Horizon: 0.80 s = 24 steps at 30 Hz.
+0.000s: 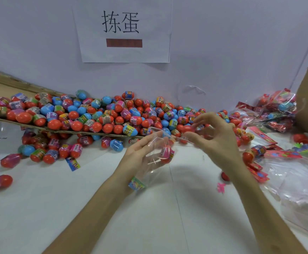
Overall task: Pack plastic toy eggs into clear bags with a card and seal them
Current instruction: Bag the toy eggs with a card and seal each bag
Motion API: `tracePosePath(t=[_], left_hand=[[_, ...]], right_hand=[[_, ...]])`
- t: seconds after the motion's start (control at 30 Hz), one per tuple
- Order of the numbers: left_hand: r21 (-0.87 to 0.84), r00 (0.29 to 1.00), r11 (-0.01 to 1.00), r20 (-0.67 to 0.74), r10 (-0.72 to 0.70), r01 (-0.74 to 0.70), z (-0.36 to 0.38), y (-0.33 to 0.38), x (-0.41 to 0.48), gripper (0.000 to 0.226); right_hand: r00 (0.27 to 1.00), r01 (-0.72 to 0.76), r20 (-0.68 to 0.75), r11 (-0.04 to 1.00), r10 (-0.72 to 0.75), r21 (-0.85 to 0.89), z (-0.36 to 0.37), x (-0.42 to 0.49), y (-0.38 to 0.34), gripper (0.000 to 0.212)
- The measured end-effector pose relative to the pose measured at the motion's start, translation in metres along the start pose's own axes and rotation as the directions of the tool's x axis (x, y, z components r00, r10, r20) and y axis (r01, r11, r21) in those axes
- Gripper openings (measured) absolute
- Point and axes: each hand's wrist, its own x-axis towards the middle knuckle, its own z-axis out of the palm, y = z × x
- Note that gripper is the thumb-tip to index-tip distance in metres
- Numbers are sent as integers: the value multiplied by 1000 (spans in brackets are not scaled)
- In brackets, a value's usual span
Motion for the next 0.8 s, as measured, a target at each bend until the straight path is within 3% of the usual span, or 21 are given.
tracePosePath(t=[0.13,0.27,0.37,0.47,0.53,0.57,0.63,0.7,0.73,0.8], left_hand=[[50,1000,999,-10,0,0,3,-4,2,34],[86,996,996,-84,-10,17,-1,-5,4,26],[109,994,994,-107,-13,25,-7,-5,6,37],[77,997,996,-70,-33,38,-11,-7,8,46],[32,996,999,-78,-30,33,-13,-10,10,43],[-3,996,1000,-87,-30,30,-14,-11,11,41],[-84,993,996,-114,-29,19,-15,-12,13,39],[-133,989,991,-148,-30,10,-17,-10,15,40],[-138,986,990,-163,-28,5,-19,-9,15,41],[-131,983,991,-184,-20,-4,-20,-9,16,38]], right_hand=[[991,103,91,991,-95,-90,30,-10,-6,18],[949,71,309,997,-61,-20,37,-14,-4,27],[883,5,466,995,-53,104,26,-10,-9,33],[953,10,301,999,-20,35,-1,2,-4,26],[976,-24,204,974,71,-224,-32,7,8,7],[963,-70,215,925,160,-373,-50,7,17,8],[852,-206,291,790,435,-577,-80,4,34,34],[660,-352,369,704,654,-617,-91,-1,38,34],[602,-394,406,698,688,-598,-91,-3,39,29],[643,-370,425,744,637,-556,-84,-1,43,21]])
